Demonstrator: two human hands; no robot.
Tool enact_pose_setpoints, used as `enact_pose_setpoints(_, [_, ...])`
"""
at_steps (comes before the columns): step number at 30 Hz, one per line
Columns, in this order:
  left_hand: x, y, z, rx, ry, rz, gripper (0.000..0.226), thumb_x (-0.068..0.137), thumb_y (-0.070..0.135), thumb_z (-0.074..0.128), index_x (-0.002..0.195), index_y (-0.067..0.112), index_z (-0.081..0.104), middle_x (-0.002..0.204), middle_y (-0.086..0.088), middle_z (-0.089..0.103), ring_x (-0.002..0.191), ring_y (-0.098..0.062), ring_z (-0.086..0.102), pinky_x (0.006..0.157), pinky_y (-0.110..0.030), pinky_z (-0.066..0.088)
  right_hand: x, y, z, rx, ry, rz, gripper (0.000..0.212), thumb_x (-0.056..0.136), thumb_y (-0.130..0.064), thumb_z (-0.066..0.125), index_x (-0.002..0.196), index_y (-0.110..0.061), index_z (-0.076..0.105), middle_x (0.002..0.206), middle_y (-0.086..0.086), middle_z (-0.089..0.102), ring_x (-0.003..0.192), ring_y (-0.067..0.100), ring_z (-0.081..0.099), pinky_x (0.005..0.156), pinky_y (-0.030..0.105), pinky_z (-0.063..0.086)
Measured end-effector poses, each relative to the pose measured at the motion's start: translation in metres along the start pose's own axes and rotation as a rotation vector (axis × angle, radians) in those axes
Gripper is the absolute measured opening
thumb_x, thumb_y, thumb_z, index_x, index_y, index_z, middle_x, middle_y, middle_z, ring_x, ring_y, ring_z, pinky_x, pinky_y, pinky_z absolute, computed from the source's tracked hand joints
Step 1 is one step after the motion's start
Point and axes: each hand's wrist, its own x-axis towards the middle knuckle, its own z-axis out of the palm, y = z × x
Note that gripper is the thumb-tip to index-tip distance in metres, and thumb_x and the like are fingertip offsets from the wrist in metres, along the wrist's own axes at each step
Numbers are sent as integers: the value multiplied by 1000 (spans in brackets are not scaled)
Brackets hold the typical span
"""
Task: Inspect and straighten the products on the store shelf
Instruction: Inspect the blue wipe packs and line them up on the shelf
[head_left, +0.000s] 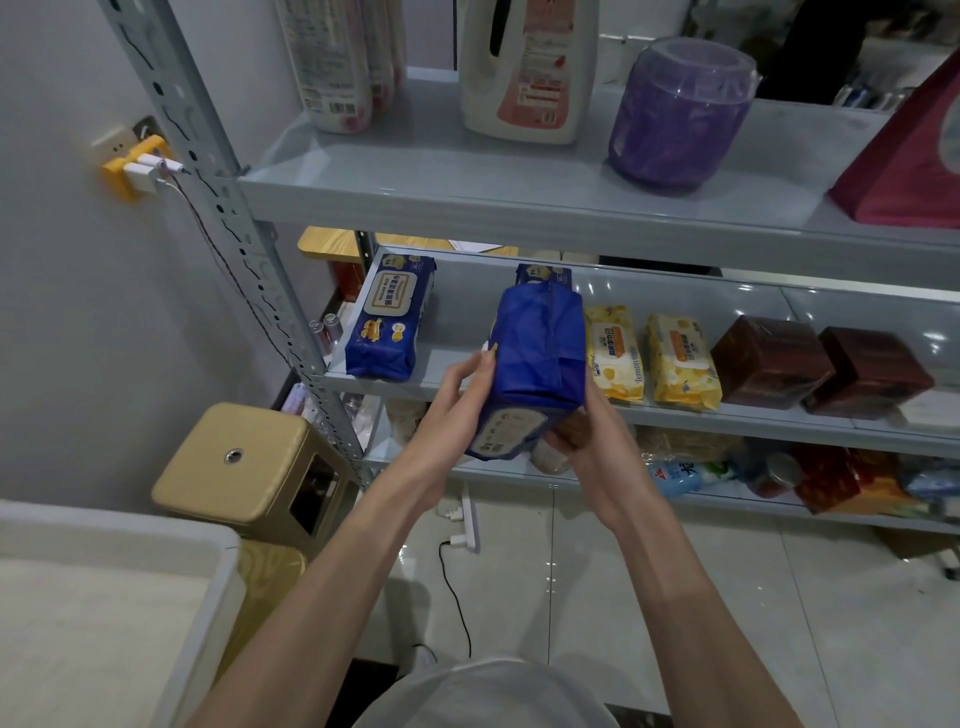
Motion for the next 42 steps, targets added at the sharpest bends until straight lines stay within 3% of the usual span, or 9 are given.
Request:
enact_pose_setpoints(9, [7,3,-6,-31,34,-60,86,75,88,27,132,31,58,109,6,71,104,-12,65,90,-34,44,5,-4,7,-66,3,-16,46,100,-58,52,143,-39,55,133,-7,68,120,13,66,92,33,57])
enact_pose_setpoints(12, [10,3,-11,-99,36,-125,78,77,90,31,122,36,64,110,2,74,109,-20,67,97,-44,50,4,-8,11,-69,30,-10,51,99,-54,56,146,-41,45,124,-11,68,106,6,69,77,25,58])
enact_pose_setpoints(18, [9,8,-17,44,-88,-10,42,97,60,44,131,40,56,129,2,61,114,-16,60,94,-39,50,2,-6,0,286,0,192,56,96,-69,47,133,-29,58,120,9,76,112,35,72,101,59,54])
enact_pose_setpoints(23, [8,5,-23,123,-142,59,25,98,42,56,123,40,62,127,9,52,112,-14,60,90,-33,57,-3,3,-4,411,-31,293,64,86,-61,61,138,-24,58,127,7,73,116,29,70,88,43,56])
enact_pose_setpoints(26, [6,1,-23,26,-68,51,56,87,45,68,140,42,50,139,8,45,111,-10,58,78,-27,59,-4,10,-5,436,-34,316,61,83,-44,69,138,-20,57,130,11,70,115,28,68,88,42,55])
enact_pose_setpoints(30, [6,-4,-21,-137,-9,-205,111,61,55,81,155,24,28,138,-1,53,113,-22,65,97,-46,56,-3,15,-6,456,18,236,67,74,-43,77,137,-28,60,133,7,69,115,29,71,87,45,59])
enact_pose_setpoints(34, [2,-2,-23,-244,-35,-179,85,65,41,80,141,26,44,127,-4,62,110,-25,70,86,-41,61,-7,3,-7,409,-38,223,51,81,-43,71,128,-26,64,114,4,78,100,23,77,81,42,59])
enact_pose_setpoints(38, [0,-5,-26,-126,-60,-65,95,59,36,84,143,39,39,128,7,60,112,-17,66,84,-39,61,-6,-9,-12,114,-61,199,53,81,-64,62,124,-32,67,110,-6,78,106,18,74,91,44,59])
enact_pose_setpoints(42, [1,-11,-27,29,-47,-1,106,54,39,89,146,40,36,133,14,52,120,-10,57,93,-39,57,-6,-5,-11,-33,-8,151,52,78,-44,76,126,-30,63,122,-2,73,105,13,73,85,36,62])
